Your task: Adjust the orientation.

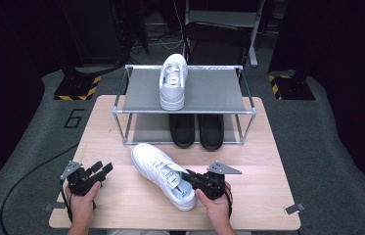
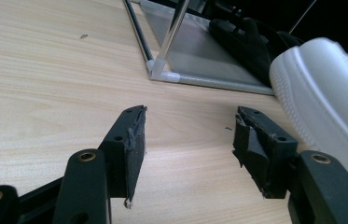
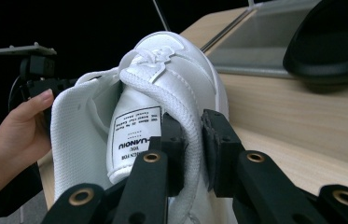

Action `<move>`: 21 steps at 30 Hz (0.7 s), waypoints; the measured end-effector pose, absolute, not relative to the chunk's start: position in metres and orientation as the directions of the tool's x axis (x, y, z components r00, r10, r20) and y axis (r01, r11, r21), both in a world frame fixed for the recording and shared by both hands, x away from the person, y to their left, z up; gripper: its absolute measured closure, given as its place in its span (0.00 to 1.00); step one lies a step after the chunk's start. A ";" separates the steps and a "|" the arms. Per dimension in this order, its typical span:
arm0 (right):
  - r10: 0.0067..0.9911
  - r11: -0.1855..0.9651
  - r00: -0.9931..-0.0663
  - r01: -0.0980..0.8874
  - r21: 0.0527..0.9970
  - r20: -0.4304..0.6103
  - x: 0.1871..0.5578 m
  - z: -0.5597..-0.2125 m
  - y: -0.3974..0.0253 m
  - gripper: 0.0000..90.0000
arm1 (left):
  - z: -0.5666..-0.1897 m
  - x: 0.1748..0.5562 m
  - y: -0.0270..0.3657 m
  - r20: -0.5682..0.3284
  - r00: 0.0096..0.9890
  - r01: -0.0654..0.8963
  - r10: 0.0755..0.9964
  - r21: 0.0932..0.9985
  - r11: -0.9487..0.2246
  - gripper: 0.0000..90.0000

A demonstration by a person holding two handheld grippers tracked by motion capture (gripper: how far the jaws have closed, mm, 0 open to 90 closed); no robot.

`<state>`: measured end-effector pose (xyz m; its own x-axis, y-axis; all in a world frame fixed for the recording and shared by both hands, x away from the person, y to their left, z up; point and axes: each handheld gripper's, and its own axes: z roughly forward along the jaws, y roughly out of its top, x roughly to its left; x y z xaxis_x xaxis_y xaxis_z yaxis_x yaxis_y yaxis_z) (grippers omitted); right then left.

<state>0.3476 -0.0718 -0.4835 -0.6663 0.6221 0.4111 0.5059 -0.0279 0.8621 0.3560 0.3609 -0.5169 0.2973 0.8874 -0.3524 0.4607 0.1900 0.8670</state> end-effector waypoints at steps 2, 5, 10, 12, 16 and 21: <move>0.627 -0.038 -0.670 0.482 0.875 0.397 0.345 -0.480 -0.073 0.88 | -0.517 0.356 0.361 -0.352 0.298 0.463 0.887 0.866 0.188 0.49; 0.628 -0.057 -0.673 0.461 0.886 0.390 0.342 -0.477 -0.074 0.88 | -0.517 0.356 0.361 -0.354 0.297 0.469 0.887 0.863 0.187 0.49; 0.635 -0.102 -0.667 0.428 0.898 0.390 0.335 -0.470 -0.077 0.88 | -0.517 0.356 0.360 -0.353 0.296 0.469 0.887 0.863 0.187 0.49; 0.641 -0.114 -0.661 0.421 0.900 0.390 0.333 -0.468 -0.079 0.88 | -0.518 0.356 0.359 -0.353 0.290 0.462 0.889 0.866 0.193 0.49; 0.646 -0.137 -0.657 0.401 0.906 0.388 0.331 -0.465 -0.084 0.88 | -0.518 0.356 0.359 -0.350 0.291 0.459 0.891 0.868 0.191 0.49; 0.657 -0.169 -0.647 0.374 0.912 0.387 0.328 -0.460 -0.090 0.88 | -0.518 0.356 0.359 -0.352 0.287 0.462 0.891 0.866 0.194 0.49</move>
